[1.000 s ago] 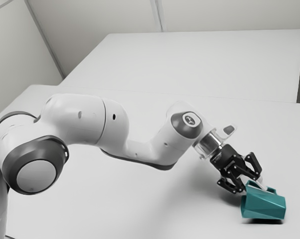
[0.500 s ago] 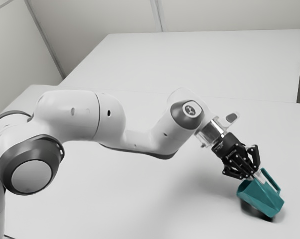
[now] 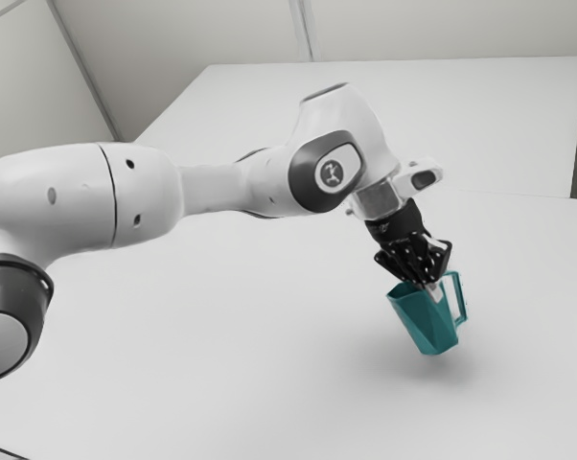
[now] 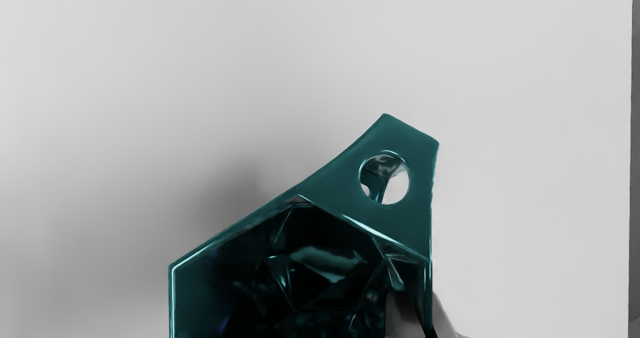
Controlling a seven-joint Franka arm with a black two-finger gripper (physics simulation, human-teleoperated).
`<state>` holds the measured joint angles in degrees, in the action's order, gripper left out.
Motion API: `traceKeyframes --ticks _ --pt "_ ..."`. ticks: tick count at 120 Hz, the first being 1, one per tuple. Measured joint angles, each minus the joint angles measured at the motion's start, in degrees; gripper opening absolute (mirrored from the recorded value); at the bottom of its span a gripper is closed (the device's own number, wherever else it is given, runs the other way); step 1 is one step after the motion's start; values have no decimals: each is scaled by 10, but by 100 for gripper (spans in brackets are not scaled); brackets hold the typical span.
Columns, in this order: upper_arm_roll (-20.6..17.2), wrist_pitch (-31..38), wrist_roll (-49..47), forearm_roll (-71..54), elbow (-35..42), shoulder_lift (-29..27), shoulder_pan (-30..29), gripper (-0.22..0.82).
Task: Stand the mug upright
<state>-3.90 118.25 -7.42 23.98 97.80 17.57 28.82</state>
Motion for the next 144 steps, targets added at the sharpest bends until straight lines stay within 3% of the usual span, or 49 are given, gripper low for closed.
traceKeyframes --ticks 18,49,77,114,144 --pt "28 -6 -14 -101 44 -49 -17 -18" --pt "41 -32 -12 -203 70 -98 -70 -18" --pt "43 -38 4 -236 139 -154 -129 -18" --pt "43 28 41 -269 207 -164 -192 -18" --pt "43 121 64 -298 259 -163 -202 -18"
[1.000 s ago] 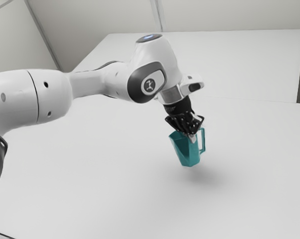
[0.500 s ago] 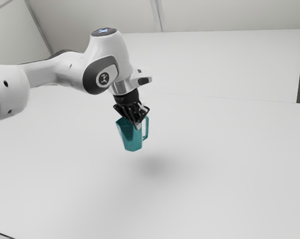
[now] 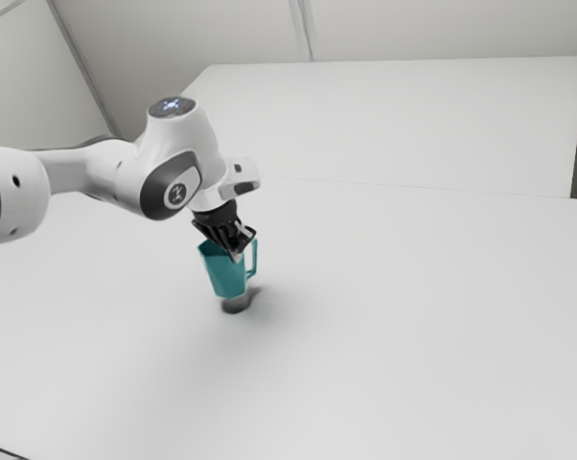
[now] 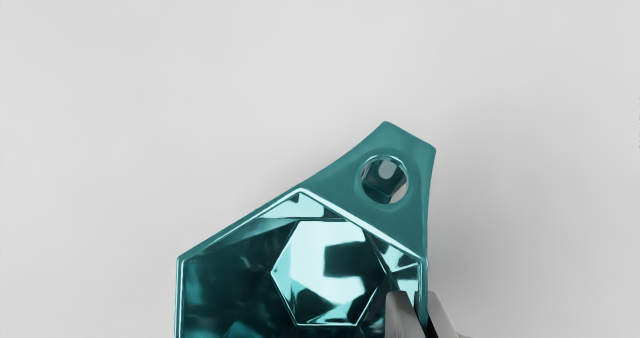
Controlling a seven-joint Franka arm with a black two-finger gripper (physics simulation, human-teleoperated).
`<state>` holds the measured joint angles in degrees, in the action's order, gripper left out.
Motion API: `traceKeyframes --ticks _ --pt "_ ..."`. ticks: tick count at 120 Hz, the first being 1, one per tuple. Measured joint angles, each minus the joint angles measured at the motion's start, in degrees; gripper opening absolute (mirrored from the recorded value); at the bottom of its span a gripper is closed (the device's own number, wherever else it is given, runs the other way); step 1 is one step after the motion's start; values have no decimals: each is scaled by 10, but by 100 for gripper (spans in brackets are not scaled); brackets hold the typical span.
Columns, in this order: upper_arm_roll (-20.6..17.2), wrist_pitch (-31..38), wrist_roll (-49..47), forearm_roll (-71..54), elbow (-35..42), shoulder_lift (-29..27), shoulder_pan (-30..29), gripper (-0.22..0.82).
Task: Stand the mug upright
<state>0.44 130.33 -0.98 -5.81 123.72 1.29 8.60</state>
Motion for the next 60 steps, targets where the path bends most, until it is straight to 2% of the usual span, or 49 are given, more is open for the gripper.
traceKeyframes --ticks 49,60 --pt "0 98 18 1 51 14 41 -18" --pt "0 104 22 5 52 10 35 3"
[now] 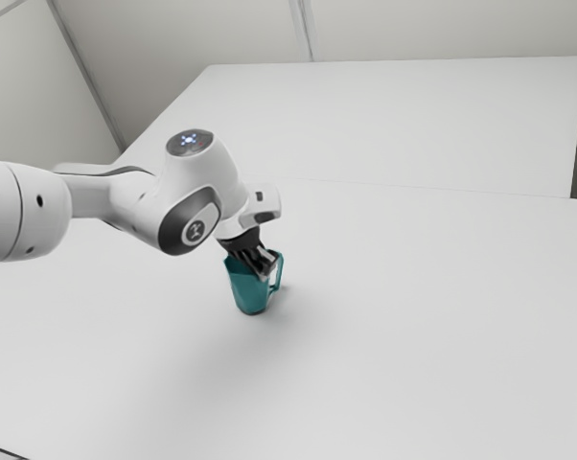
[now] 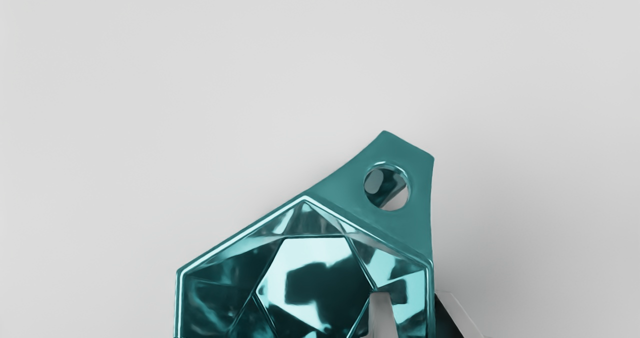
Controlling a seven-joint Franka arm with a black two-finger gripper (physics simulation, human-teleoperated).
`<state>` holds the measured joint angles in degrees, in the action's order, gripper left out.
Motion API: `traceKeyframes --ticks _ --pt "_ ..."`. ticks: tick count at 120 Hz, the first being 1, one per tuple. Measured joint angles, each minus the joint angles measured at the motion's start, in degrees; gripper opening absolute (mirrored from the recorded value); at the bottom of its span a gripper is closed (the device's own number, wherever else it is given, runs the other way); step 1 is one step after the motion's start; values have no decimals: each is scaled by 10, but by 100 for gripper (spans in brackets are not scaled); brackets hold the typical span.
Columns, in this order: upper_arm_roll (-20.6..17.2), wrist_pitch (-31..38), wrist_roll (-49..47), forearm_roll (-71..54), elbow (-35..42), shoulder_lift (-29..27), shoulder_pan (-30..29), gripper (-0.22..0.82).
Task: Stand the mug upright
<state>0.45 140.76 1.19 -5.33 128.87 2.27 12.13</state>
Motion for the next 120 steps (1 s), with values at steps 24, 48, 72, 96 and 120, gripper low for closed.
traceKeyframes --ticks 24,48,72,96,120 --pt "0 3 6 5 1 -15 -12 37" --pt "0 -9 10 6 -1 -54 -18 52" --pt "0 -38 2 6 -31 -85 -3 57" --pt "4 -79 -10 6 -86 -85 -4 59" --pt "13 -163 -24 5 -166 -83 -6 60"
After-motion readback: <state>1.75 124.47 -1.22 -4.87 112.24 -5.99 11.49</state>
